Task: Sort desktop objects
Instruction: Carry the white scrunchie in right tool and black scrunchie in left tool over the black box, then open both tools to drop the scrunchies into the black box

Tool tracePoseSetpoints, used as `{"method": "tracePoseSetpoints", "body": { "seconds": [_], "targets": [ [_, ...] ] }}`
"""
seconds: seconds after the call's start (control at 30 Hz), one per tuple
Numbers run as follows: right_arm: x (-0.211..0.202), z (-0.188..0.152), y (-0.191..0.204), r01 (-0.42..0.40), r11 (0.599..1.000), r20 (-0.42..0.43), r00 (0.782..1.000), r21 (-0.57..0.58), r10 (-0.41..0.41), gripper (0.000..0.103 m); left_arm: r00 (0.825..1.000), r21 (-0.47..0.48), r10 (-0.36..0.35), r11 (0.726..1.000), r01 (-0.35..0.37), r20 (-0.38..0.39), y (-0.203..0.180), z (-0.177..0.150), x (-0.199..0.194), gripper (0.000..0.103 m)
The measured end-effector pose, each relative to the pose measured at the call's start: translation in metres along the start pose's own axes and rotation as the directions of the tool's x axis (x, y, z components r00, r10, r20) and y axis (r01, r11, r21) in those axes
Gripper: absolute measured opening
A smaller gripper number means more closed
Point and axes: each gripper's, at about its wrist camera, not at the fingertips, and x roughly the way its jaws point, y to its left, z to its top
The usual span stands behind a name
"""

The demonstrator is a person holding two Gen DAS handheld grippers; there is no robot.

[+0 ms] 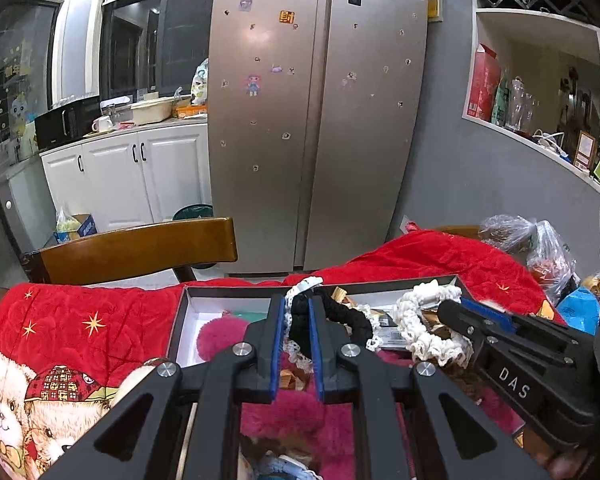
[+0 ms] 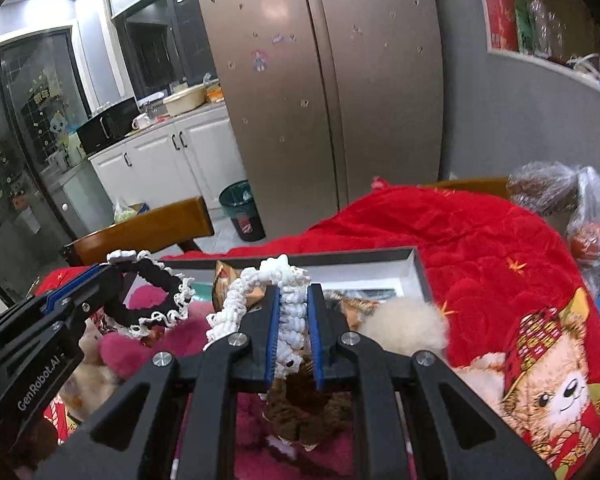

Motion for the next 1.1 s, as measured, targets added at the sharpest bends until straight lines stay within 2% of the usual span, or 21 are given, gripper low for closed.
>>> {"method": "tracePoseSetpoints", "body": {
  "seconds": [0.23, 0.63, 0.67, 0.7, 0.77, 0.83, 0.9, 0.93, 1.0, 1.03, 1.1],
  "targets": [
    [0.009, -0.005, 0.001, -0.006, 1.0, -0.02, 1.0, -0.006, 0.006, 0.014, 1.0, 0.005, 0.01, 1.0, -0.01, 0.01, 0.003, -0.001, 0.002, 0.012],
    [0.01, -0.006, 0.004, -0.031, 0.999, -0.038, 0.999, -0.009, 0.03, 0.015, 1.0, 0.016, 0.017, 1.0, -0.017, -0.019, 0.0, -0.008, 0.009, 0.014],
    [0.01, -0.006, 0.004, -0.03, 1.0, -0.04, 0.999, -0.007, 0.03, 0.017, 1.0, 0.012, 0.024, 1.0, -0.023, -0.02, 0.001, -0.008, 0.009, 0.02],
    [0.01, -0.006, 0.005, -0.033, 0.999, -0.04, 0.999, -0.01, 0.032, 0.017, 0.999, 0.011, 0.035, 0.999, -0.035, -0.021, 0.001, -0.008, 0.009, 0.036],
    [0.009, -0.006, 0.006, -0.033, 0.999, -0.034, 0.999, -0.024, 0.032, 0.017, 0.999, 0.019, 0.044, 0.999, -0.044, -0.015, 0.001, -0.007, 0.008, 0.058],
    [0.005, -0.006, 0.01, -0.019, 0.999, -0.021, 1.0, -0.045, 0.018, 0.019, 0.998, 0.031, 0.061, 0.998, -0.061, 0.006, 0.0, -0.007, 0.006, 0.064],
    [0.001, -0.006, 0.013, -0.022, 0.998, -0.002, 1.0, -0.057, 0.022, 0.027, 0.998, 0.047, 0.066, 0.997, -0.066, 0.006, -0.002, -0.007, 0.004, 0.081],
    [-0.001, -0.005, 0.014, -0.025, 0.998, 0.003, 1.0, -0.06, 0.025, 0.035, 0.997, 0.048, 0.081, 0.996, -0.081, 0.0, -0.001, -0.006, 0.004, 0.084],
    [-0.005, -0.004, 0.014, -0.006, 0.998, 0.02, 1.0, -0.064, 0.007, 0.038, 0.996, 0.053, 0.093, 0.994, -0.093, 0.0, 0.0, -0.004, 0.004, 0.09],
    [-0.007, -0.003, 0.013, -0.001, 0.998, 0.025, 1.0, -0.061, 0.002, 0.043, 0.996, 0.055, 0.092, 0.994, -0.092, 0.001, 0.002, -0.004, 0.004, 0.092],
    [-0.01, -0.002, 0.01, 0.0, 0.999, 0.037, 0.999, -0.047, 0.002, 0.053, 0.994, 0.043, 0.109, 0.993, -0.11, 0.012, 0.007, -0.002, 0.001, 0.103]
  ]
}}
